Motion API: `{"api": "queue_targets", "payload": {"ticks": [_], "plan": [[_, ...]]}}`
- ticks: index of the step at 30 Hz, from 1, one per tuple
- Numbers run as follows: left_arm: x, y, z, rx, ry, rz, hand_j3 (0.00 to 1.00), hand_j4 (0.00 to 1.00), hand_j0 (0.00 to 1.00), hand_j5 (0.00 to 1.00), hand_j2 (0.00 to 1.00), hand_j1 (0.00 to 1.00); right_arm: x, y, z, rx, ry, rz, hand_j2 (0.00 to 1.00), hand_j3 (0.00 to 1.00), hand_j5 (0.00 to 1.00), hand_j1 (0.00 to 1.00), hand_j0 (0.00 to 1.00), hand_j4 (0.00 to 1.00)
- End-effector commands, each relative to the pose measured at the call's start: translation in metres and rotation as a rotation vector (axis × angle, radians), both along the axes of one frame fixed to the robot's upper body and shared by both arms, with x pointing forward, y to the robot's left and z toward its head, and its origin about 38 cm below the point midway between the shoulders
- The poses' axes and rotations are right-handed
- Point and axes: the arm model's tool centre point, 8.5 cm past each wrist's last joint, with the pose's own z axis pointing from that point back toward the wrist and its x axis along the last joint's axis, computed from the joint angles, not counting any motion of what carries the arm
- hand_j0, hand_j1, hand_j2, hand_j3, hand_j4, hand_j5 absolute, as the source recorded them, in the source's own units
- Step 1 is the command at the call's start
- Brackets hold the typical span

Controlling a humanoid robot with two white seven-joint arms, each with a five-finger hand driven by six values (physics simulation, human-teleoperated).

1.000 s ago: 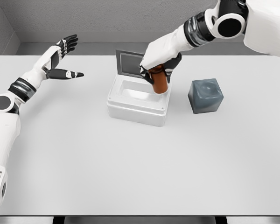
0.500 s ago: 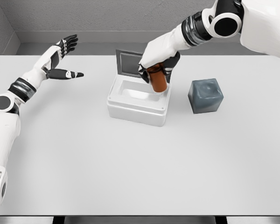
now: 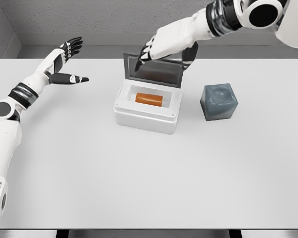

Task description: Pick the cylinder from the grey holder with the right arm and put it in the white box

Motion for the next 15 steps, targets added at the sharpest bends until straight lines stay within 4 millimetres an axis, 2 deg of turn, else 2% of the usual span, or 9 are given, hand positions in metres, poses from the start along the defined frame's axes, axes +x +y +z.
{"api": "queue_targets", "payload": {"ticks": [1, 3, 8, 12, 15], "plan": [[0.001, 0.001, 0.002, -0.01, -0.004, 0.004, 1.0, 1.0, 1.0, 1.0, 1.0, 1.0, -0.008, -0.026, 0.014, 0.069, 0.016, -0.024, 1.0, 1.0, 1.0, 1.0, 1.0, 1.0], [0.001, 0.001, 0.002, -0.01, -0.004, 0.004, 1.0, 1.0, 1.0, 1.0, 1.0, 1.0, -0.007, -0.063, 0.015, 0.124, 0.056, -0.103, 1.0, 1.0, 1.0, 1.0, 1.0, 1.0], [0.001, 0.001, 0.002, -0.01, -0.004, 0.004, 1.0, 1.0, 1.0, 1.0, 1.0, 1.0, -0.014, -0.132, 0.0, 0.277, 0.167, -0.253, 1.0, 1.0, 1.0, 1.0, 1.0, 1.0], [0.0, 0.001, -0.002, -0.012, 0.007, 0.008, 1.0, 1.0, 1.0, 1.0, 1.0, 1.0, -0.02, -0.168, -0.012, 0.324, 0.212, -0.336, 1.0, 1.0, 1.0, 1.0, 1.0, 1.0], [0.001, -0.008, -0.005, -0.018, 0.013, -0.005, 1.0, 1.0, 1.0, 1.0, 1.0, 1.0, -0.024, -0.192, -0.023, 0.355, 0.221, -0.397, 1.0, 1.0, 1.0, 1.0, 1.0, 1.0]]}}
